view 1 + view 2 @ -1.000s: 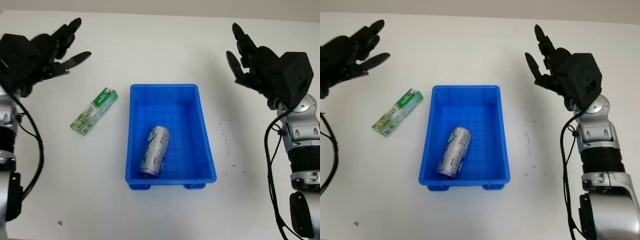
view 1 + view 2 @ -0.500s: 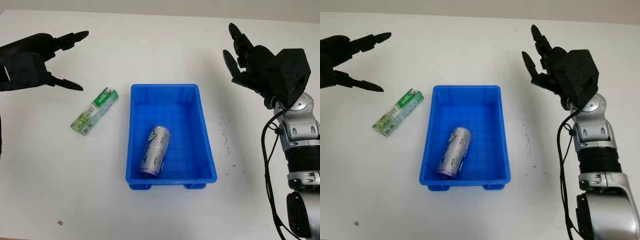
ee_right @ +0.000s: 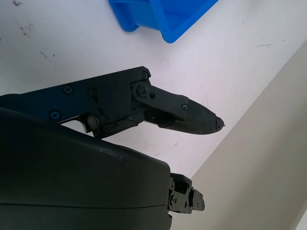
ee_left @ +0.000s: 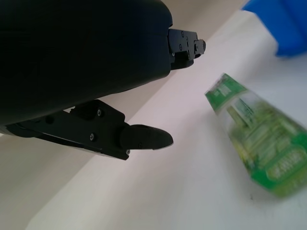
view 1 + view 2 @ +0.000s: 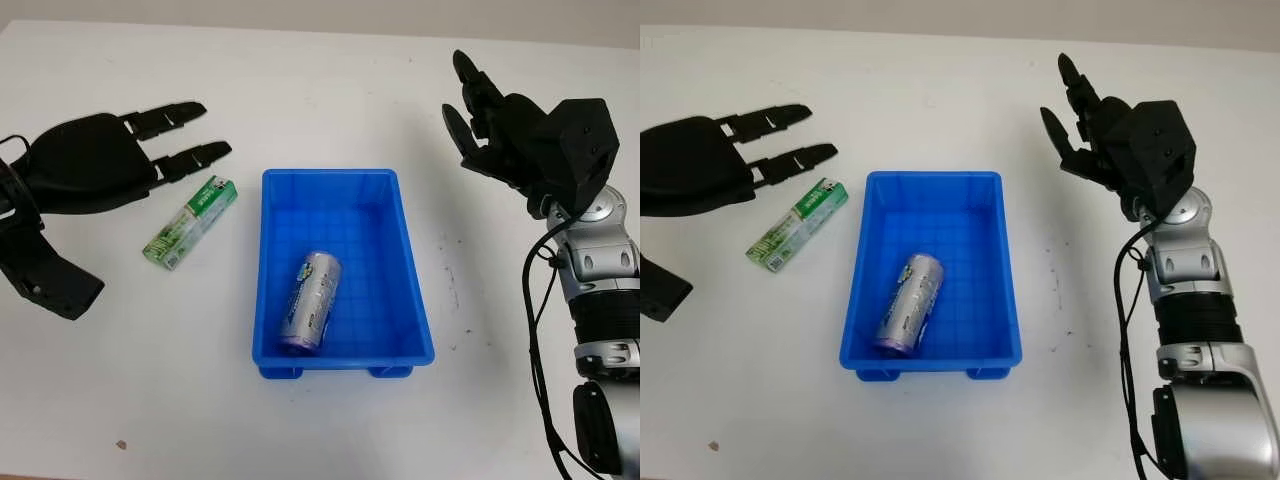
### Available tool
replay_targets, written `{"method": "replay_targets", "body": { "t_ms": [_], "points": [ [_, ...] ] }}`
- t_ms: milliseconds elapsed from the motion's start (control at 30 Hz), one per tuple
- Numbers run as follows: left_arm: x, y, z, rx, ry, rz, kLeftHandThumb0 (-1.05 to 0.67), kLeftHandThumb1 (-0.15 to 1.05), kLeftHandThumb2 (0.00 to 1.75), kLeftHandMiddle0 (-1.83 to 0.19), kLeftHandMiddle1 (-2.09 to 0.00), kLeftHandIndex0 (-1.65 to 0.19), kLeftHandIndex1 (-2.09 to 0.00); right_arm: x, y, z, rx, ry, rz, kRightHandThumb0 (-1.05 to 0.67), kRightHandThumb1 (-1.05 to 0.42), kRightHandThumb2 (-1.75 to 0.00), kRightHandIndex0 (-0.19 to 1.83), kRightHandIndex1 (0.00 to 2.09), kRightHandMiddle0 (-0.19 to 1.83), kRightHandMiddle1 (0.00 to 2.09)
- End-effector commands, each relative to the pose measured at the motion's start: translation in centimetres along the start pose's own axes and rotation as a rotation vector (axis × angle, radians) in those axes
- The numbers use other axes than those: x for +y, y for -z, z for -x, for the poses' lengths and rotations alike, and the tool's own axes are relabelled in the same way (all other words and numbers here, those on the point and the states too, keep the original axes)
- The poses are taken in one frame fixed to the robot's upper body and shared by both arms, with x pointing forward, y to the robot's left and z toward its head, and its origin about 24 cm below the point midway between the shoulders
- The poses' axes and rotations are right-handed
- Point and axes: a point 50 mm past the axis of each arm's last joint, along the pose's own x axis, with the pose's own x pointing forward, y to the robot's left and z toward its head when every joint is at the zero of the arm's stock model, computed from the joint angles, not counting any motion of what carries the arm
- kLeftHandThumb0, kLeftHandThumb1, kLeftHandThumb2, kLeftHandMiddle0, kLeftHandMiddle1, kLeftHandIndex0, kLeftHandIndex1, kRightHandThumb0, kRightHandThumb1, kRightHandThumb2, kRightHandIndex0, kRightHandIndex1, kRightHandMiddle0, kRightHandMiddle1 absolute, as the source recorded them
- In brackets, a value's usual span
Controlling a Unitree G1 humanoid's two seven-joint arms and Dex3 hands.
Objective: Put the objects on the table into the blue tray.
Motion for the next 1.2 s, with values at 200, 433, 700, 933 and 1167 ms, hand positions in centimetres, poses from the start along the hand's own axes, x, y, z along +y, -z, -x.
{"method": "replay_targets", "body": {
  "t_ms": [200,433,700,933,1167],
  "points": [
    [-0.9,1.7,2.1,-0.134,-0.04,-0.181,-0.08,1.05,0.57,0.18,-0.05,0.17,-0.04,-0.1,-0.6,-0.1,-0.021,0.017,0.011,-0.59,-1.05,-0.67,-0.19,0.0,-0.19,0.02],
    [-1.2,1.5,2.1,-0.225,-0.032,-0.17,-0.13,1.05,0.43,0.12,-0.06,0.13,-0.06,0.0,-0.5,-0.2,-0.02,0.016,-0.008,-0.59,-1.05,-0.66,-0.19,0.0,-0.19,0.0],
    [-1.0,1.1,1.1,-0.294,-0.055,-0.178,-0.13,1.05,0.47,0.11,-0.06,0.11,-0.06,0.0,-0.4,-0.1,-0.02,0.02,-0.012,-0.58,-1.05,-0.67,-0.19,0.0,-0.19,0.0],
    [-0.9,0.7,0.3,-0.33,-0.093,-0.169,-0.16,1.05,0.43,0.12,-0.05,0.13,-0.05,0.0,-0.3,0.0,-0.023,0.023,-0.026,-0.56,-1.05,-0.68,-0.19,0.0,-0.19,0.0],
    [-0.8,0.4,-0.7,-0.355,-0.071,-0.157,-0.15,1.05,0.52,0.12,-0.05,0.1,-0.06,0.0,-0.3,0.0,-0.027,0.018,-0.047,-0.56,-1.05,-0.68,-0.19,0.0,-0.19,0.0]
  ]
}}
